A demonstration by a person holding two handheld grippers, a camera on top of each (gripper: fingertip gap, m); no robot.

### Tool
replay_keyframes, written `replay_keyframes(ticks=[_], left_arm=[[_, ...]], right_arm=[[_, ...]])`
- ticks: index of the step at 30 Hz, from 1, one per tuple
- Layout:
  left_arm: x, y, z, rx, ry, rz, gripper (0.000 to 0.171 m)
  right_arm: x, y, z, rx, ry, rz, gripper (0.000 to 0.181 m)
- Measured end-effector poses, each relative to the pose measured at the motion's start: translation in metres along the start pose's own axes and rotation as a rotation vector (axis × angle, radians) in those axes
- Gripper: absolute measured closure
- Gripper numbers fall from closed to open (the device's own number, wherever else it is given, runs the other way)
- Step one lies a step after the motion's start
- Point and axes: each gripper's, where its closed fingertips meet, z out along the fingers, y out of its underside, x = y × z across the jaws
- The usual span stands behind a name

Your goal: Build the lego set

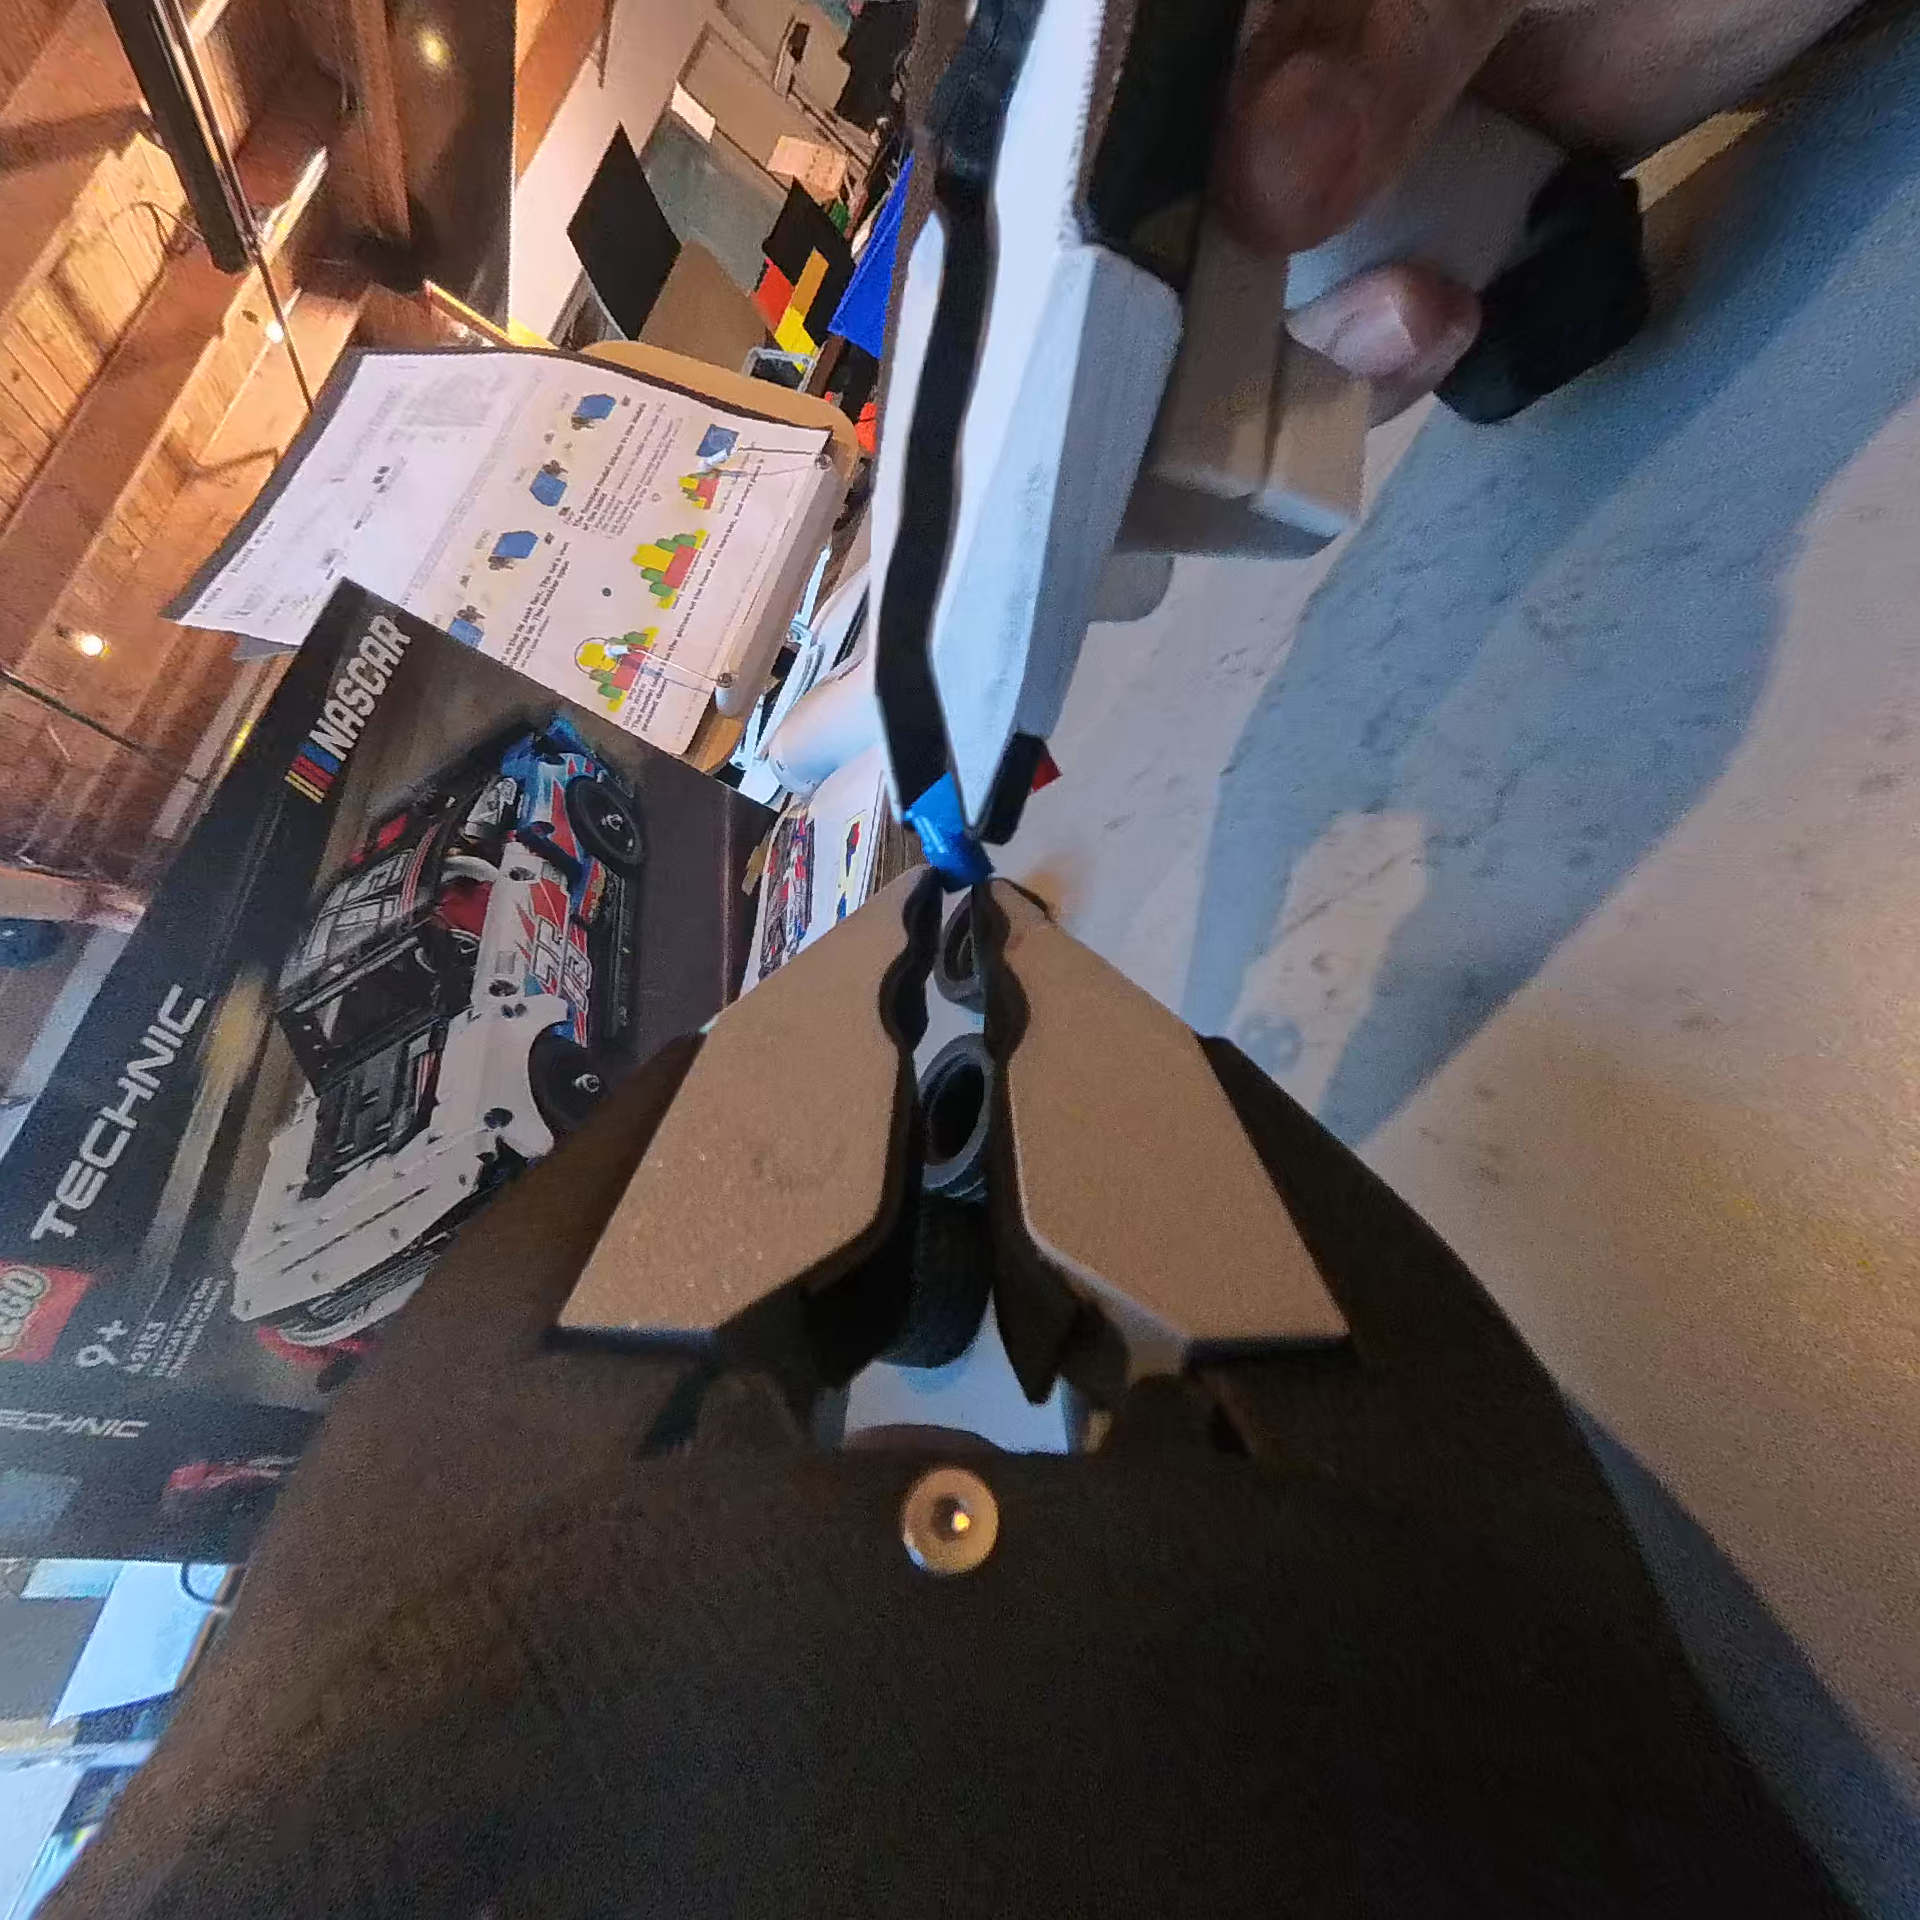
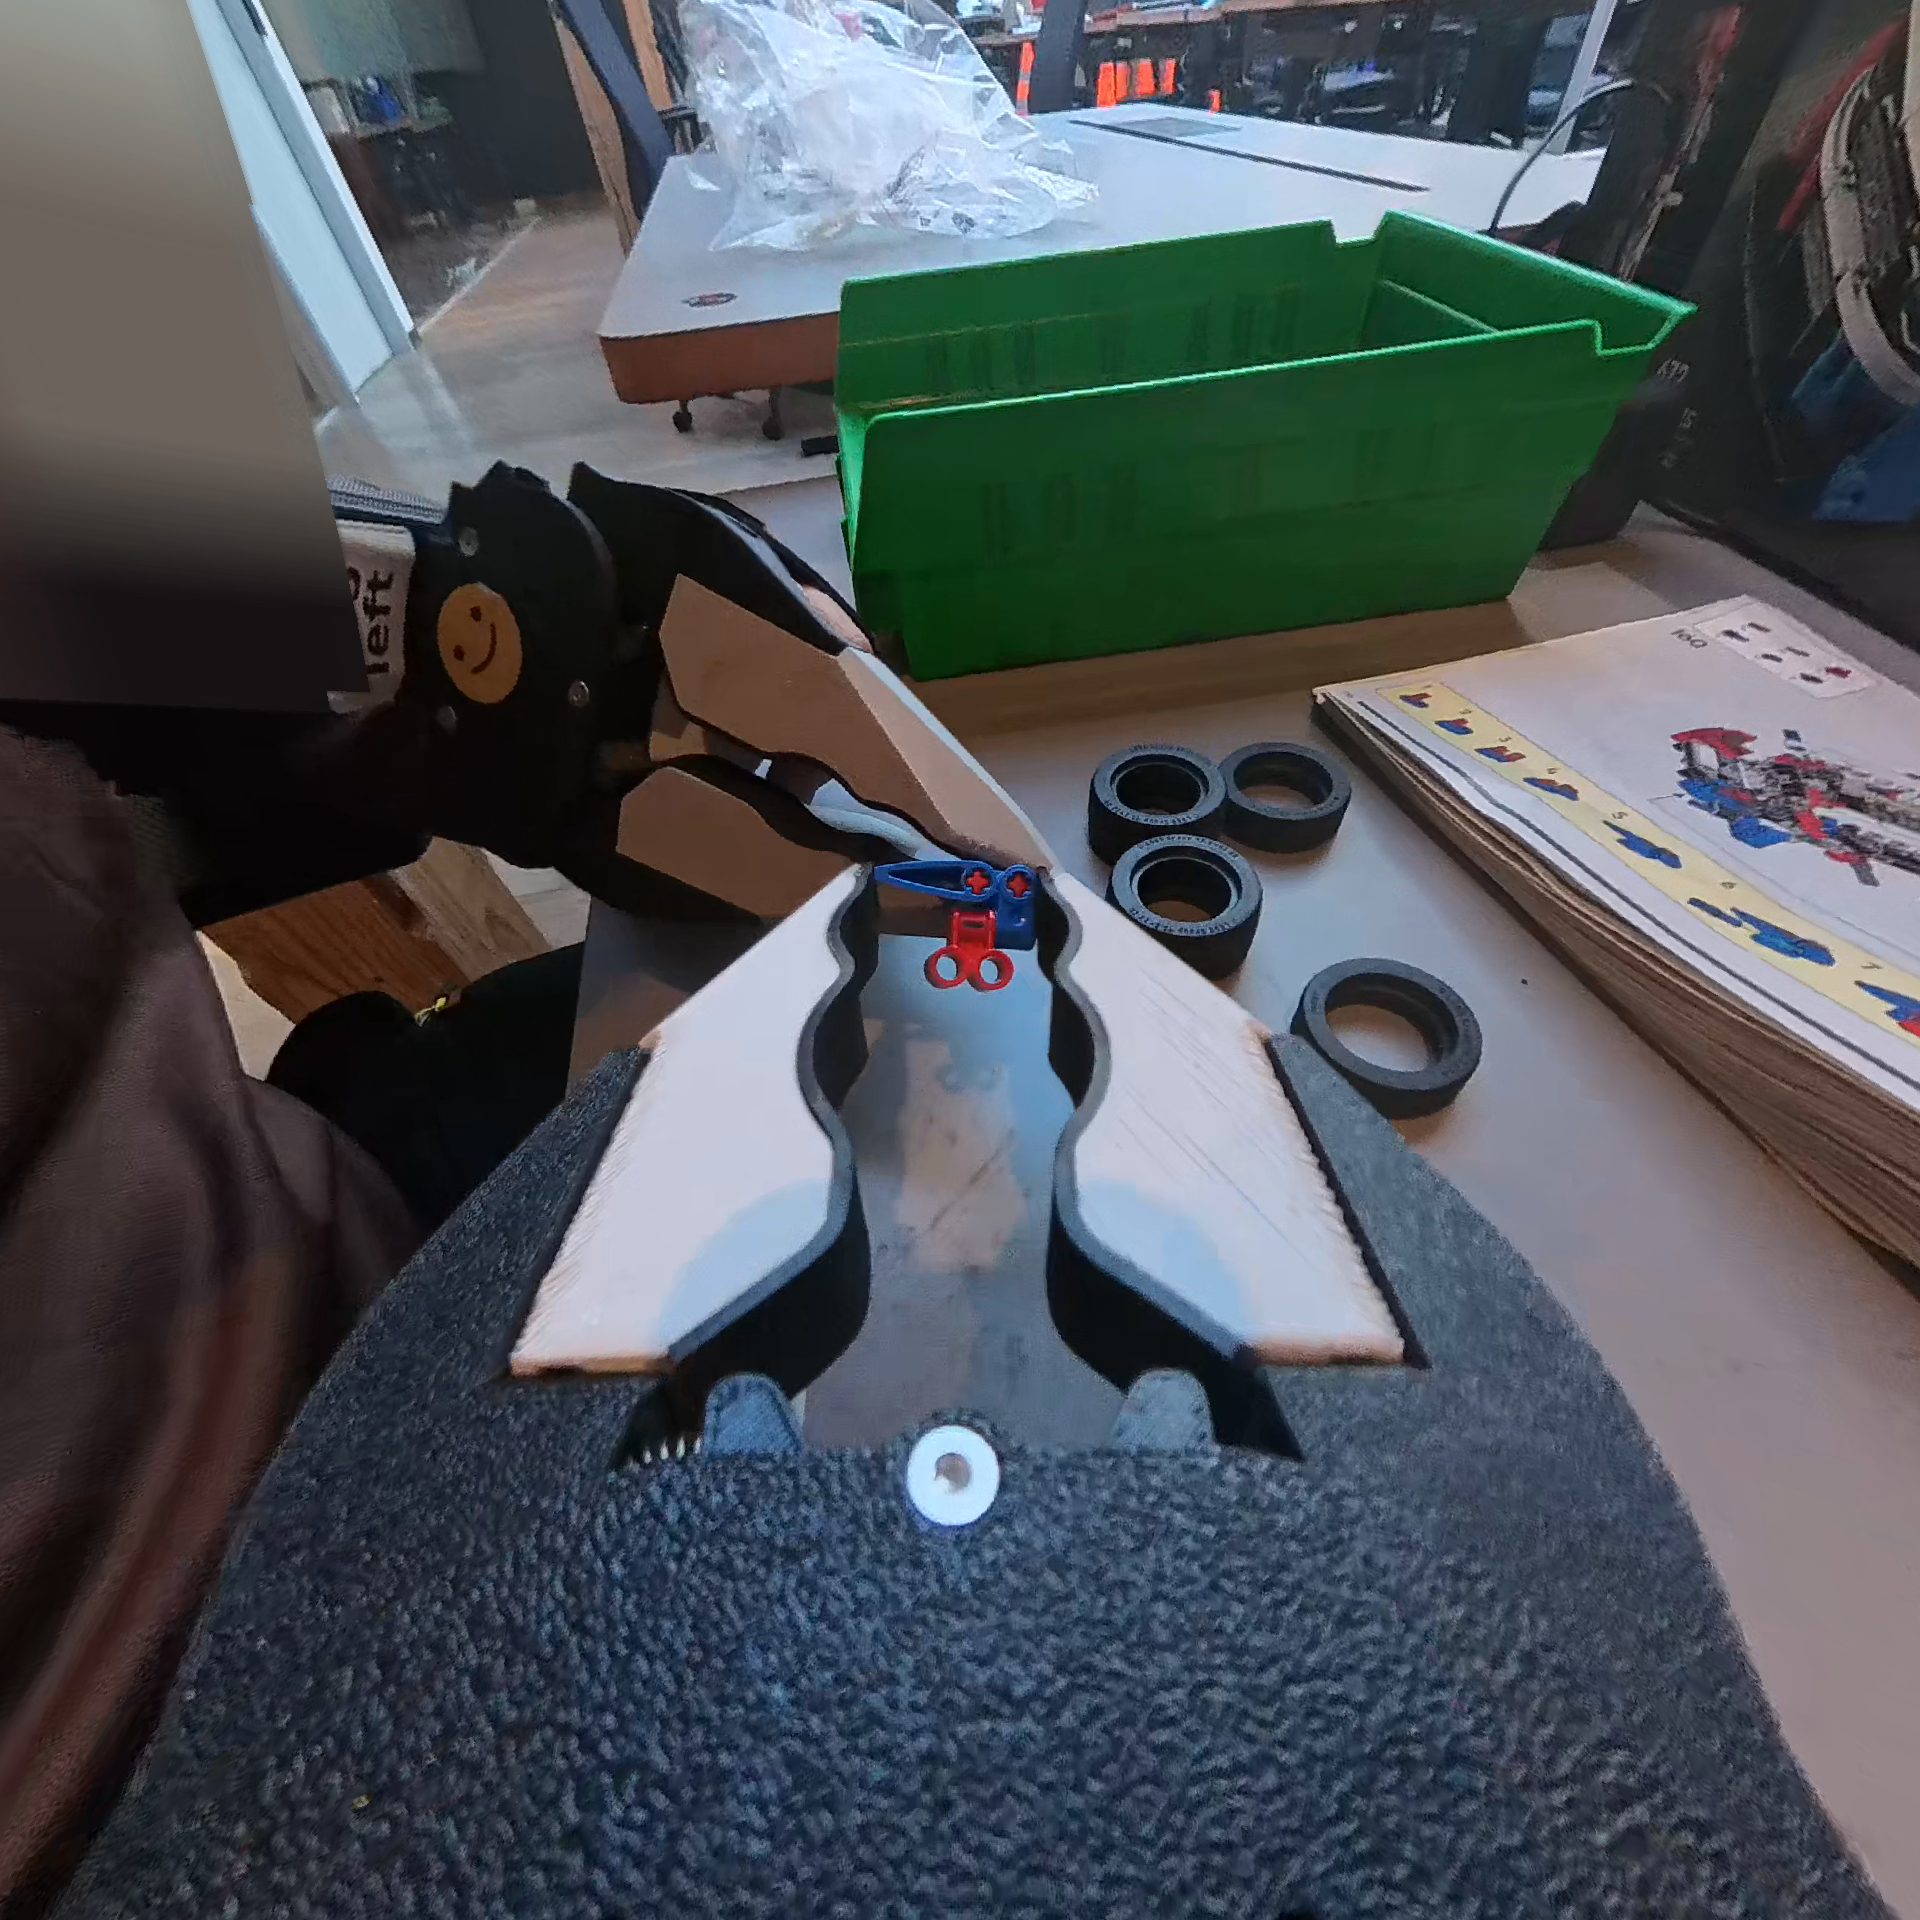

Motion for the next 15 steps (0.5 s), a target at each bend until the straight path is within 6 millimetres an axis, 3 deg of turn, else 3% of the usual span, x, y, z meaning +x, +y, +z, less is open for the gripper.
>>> replay_keyframes(ticks=[10, 15], left_arm=[[0.0008, -0.0013, -0.0006, 0.023, 0.024, -0.04, 0.171], [0.0005, 0.0016, 0.0011, -0.014, -0.012, 0.033, 0.171]], right_arm=[[0.0048, 0.0024, -0.0022, -0.014, 0.031, -0.04, 0.162], [0.0068, 0.0043, -0.0012, -0.01, 0.03, -0.004, 0.161]])
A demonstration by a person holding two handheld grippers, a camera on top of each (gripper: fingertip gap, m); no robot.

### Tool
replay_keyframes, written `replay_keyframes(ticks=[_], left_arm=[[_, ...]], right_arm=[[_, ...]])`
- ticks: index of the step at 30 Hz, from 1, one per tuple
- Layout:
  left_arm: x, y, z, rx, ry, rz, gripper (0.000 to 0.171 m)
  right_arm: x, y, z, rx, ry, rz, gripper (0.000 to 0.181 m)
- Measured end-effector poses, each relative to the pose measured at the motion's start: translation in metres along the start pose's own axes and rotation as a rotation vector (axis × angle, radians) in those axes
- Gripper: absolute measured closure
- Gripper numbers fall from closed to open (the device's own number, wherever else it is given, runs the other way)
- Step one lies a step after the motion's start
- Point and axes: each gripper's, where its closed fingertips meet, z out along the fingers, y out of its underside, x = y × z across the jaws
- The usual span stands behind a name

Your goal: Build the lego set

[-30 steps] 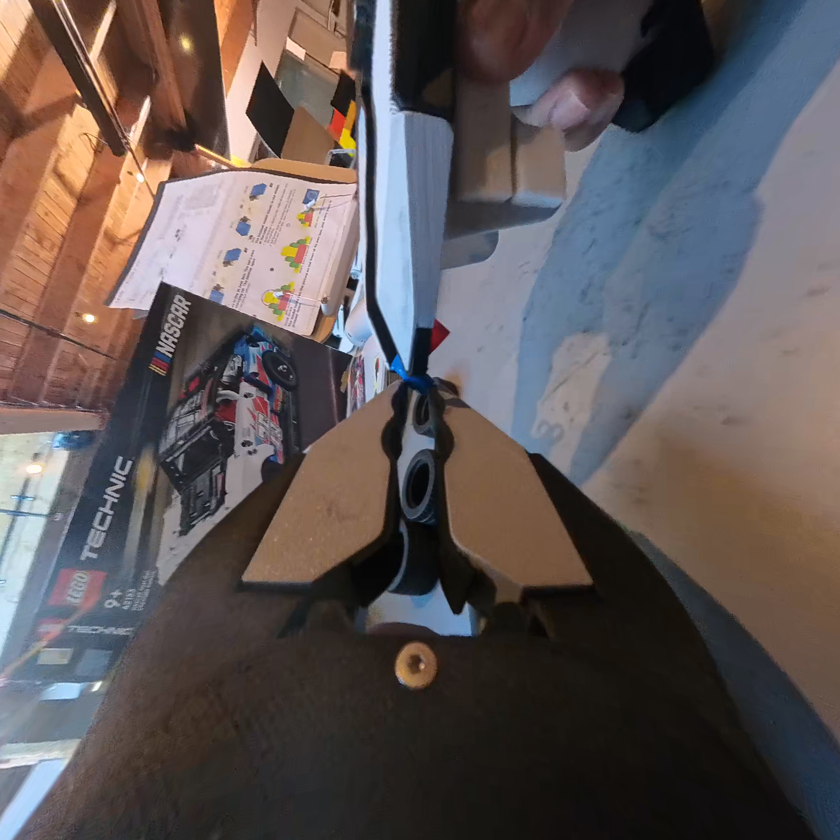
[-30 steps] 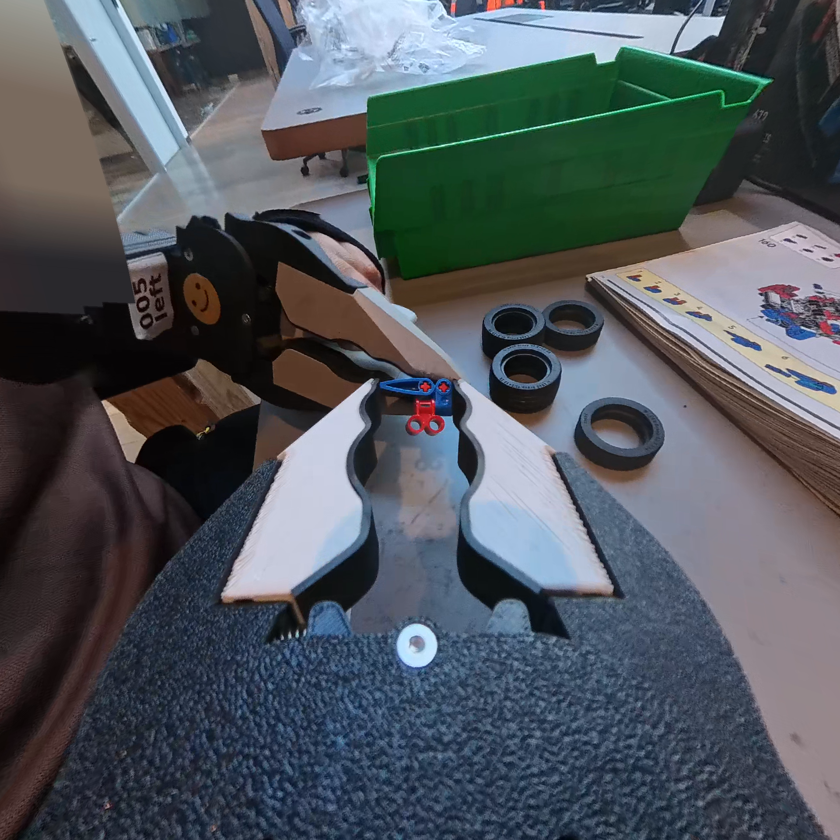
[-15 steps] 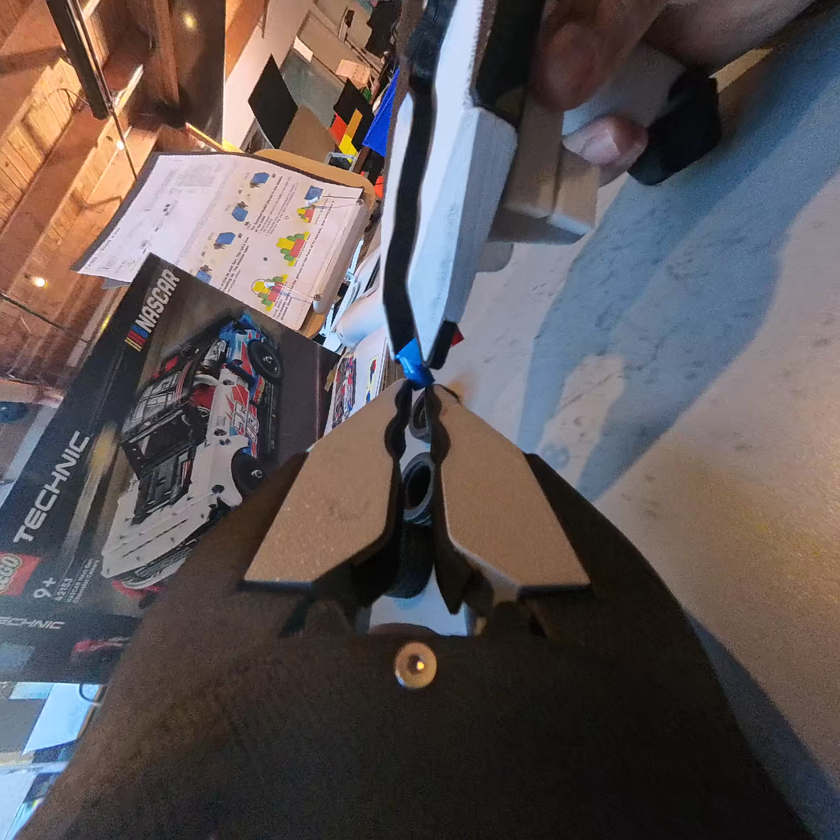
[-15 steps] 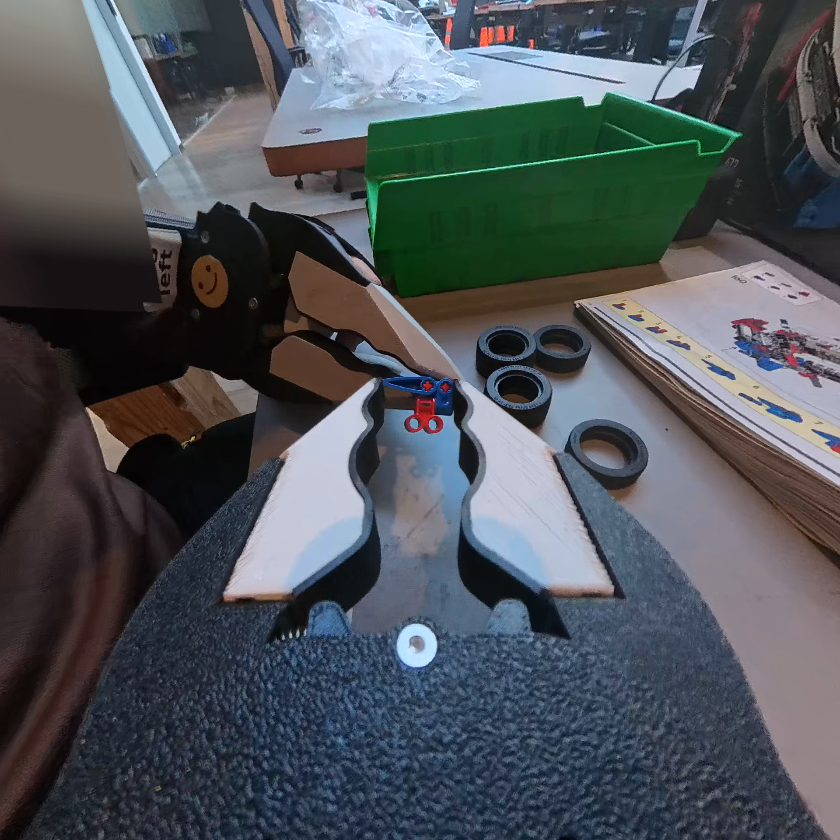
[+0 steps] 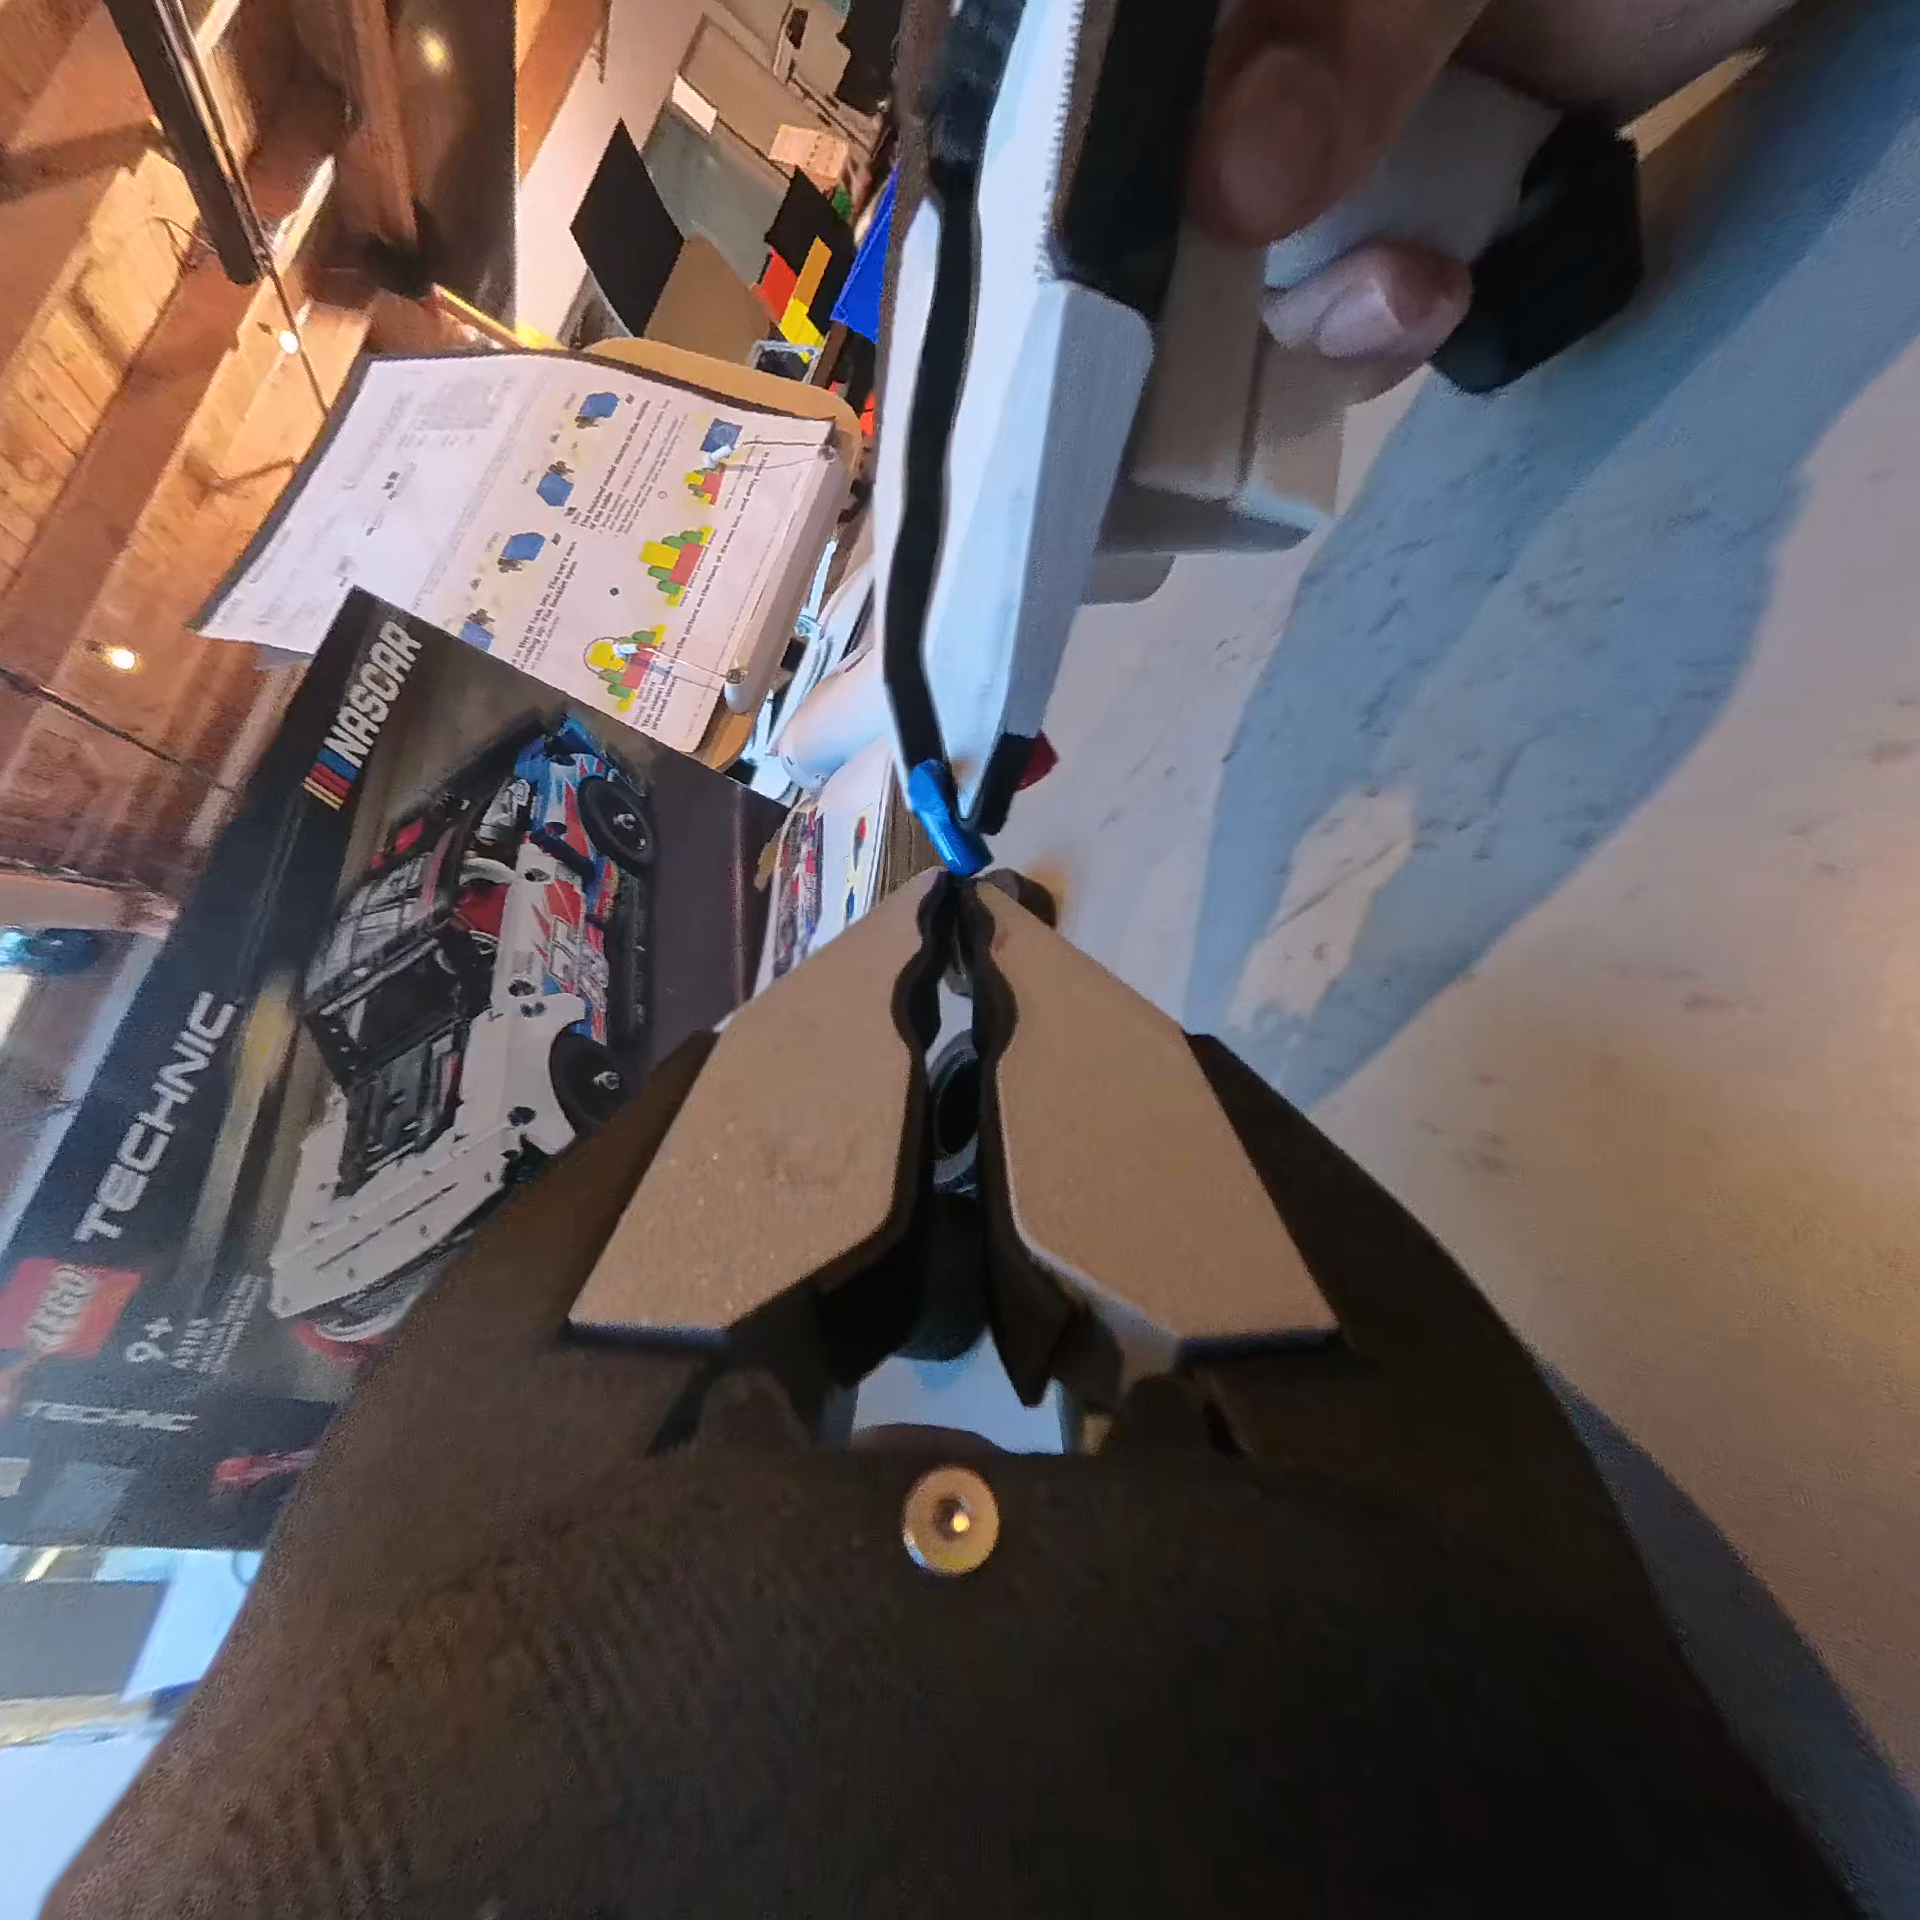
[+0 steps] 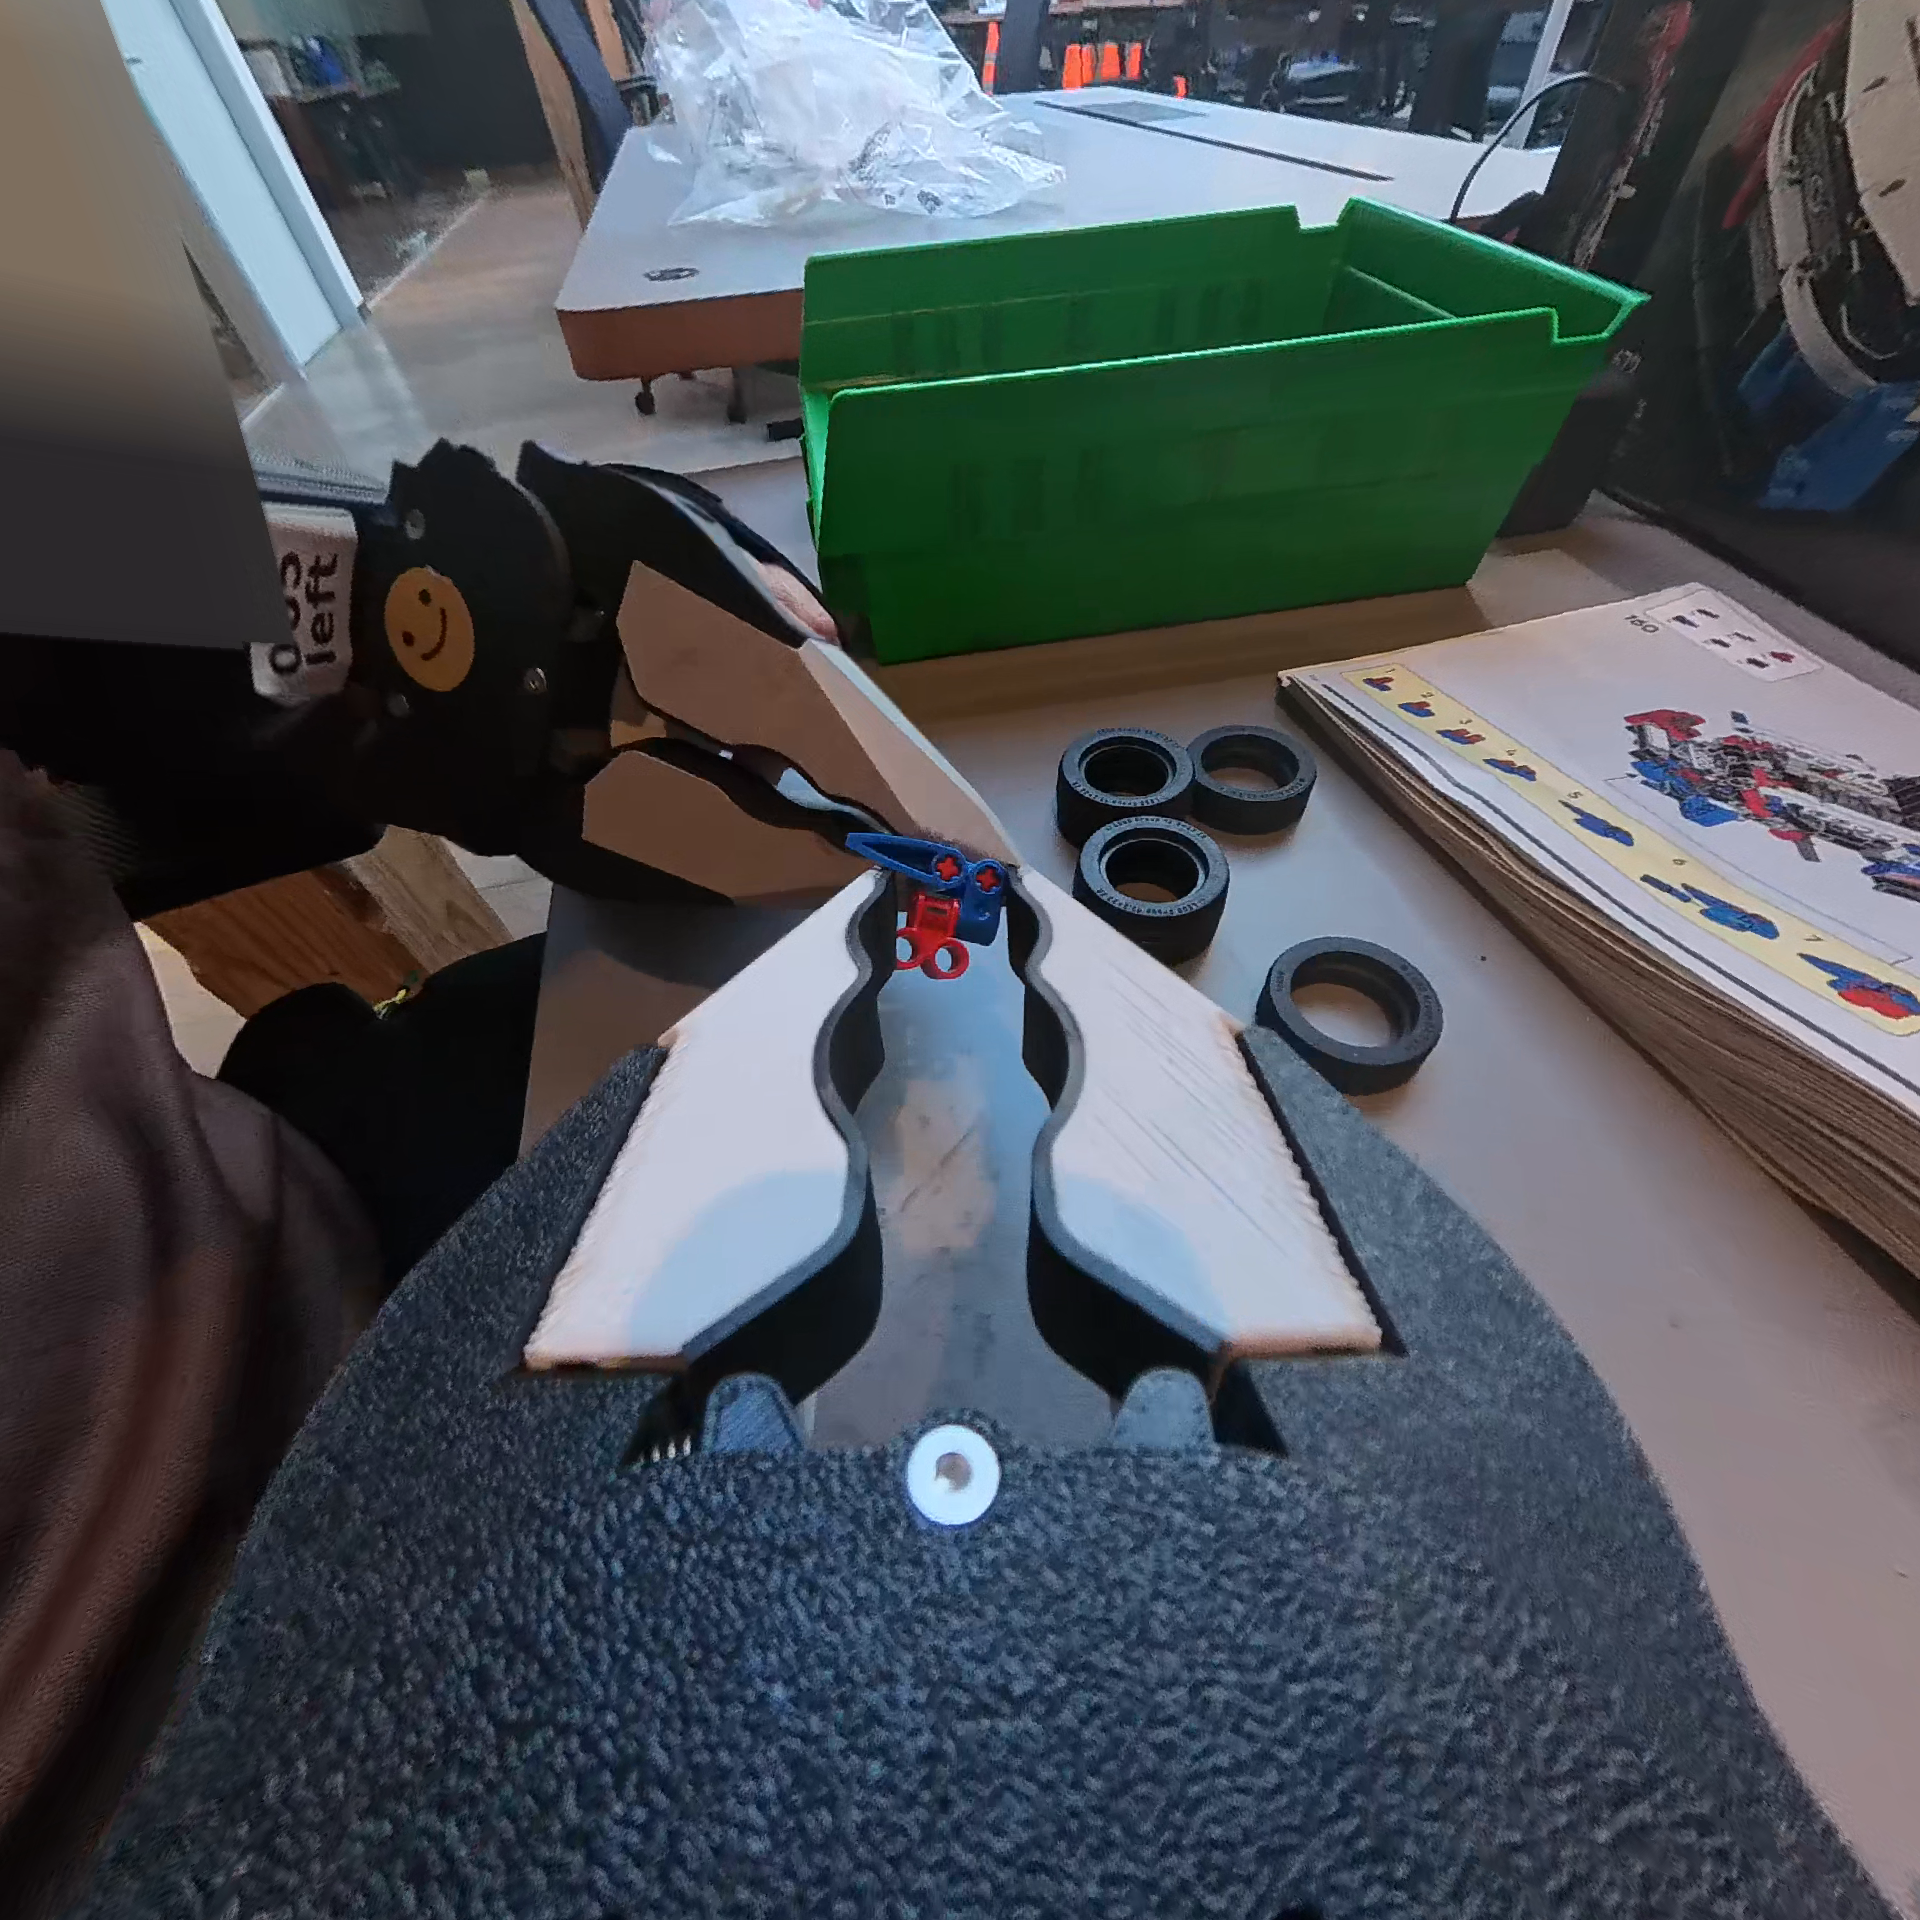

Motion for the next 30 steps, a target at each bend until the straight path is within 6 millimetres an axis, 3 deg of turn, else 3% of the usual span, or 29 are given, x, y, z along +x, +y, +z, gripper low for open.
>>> replay_keyframes(ticks=[3, 9, 12, 15, 18, 22, 25, 30], left_arm=[[0.0, 0.001, 0.001, -0.013, -0.011, 0.028, 0.171], [-0.012, 0.002, -0.002, -0.008, -0.062, -0.006, 0.171], [-0.018, 0.002, -0.003, -0.008, -0.094, -0.018, 0.171], [-0.011, 0.011, 0.003, -0.052, -0.038, -0.043, 0.171], [-0.006, 0.017, 0.006, -0.081, -0.005, -0.069, 0.171], [-0.005, 0.03, 0.01, -0.129, 0.029, -0.154, 0.171], [-0.002, 0.034, 0.012, -0.132, 0.076, -0.245, 0.171], [0.002, 0.027, 0.01, -0.083, 0.147, -0.325, 0.171]], right_arm=[[0.003, -0.002, -0.003, 0.027, -0.002, 0.039, 0.16], [0.012, -0.009, -0.012, 0.095, -0.046, 0.167, 0.138], [0.006, -0.006, -0.008, 0.085, -0.088, 0.185, 0.137], [0.01, 0.006, -0.003, -0.001, -0.044, 0.12, 0.145], [0.032, 0.005, -0.02, -0.037, 0.074, 0.027, 0.148], [0.047, 0.002, -0.062, -0.036, 0.173, 0.055, 0.143], [0.036, 0.022, -0.077, -0.093, 0.155, 0.139, 0.145], [0.017, 0.073, -0.077, -0.295, 0.178, 0.114, 0.142]])
